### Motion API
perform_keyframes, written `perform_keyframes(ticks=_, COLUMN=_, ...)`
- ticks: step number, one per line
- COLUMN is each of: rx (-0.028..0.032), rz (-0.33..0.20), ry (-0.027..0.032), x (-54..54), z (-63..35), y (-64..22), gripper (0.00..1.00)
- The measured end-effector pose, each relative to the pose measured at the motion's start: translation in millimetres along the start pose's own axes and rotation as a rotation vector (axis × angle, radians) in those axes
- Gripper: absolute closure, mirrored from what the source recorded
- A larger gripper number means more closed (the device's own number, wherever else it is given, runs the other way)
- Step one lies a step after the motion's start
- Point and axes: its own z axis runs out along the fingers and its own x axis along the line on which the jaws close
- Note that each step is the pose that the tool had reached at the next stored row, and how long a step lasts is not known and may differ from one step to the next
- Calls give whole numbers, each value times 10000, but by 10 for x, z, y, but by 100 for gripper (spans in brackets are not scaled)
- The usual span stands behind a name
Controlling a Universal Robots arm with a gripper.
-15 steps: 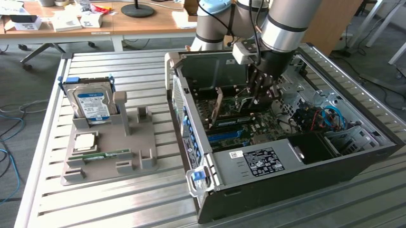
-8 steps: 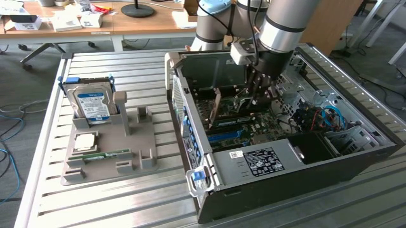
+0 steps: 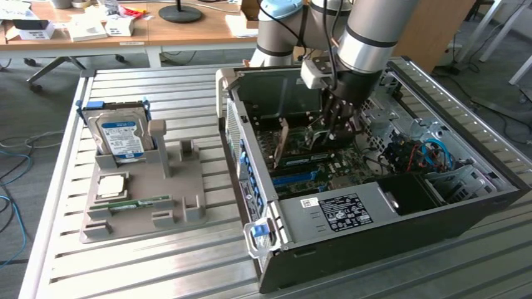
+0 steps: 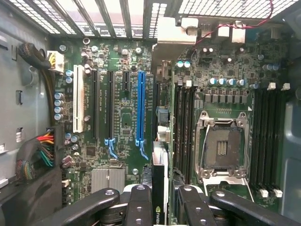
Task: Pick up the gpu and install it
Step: 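Insert the gpu into the slot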
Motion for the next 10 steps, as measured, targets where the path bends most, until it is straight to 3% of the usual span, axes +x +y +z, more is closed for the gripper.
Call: perform_keyframes(ticks=10, rx=0, rz=0, ry=-1, x=44, z=6, y=1, gripper=74)
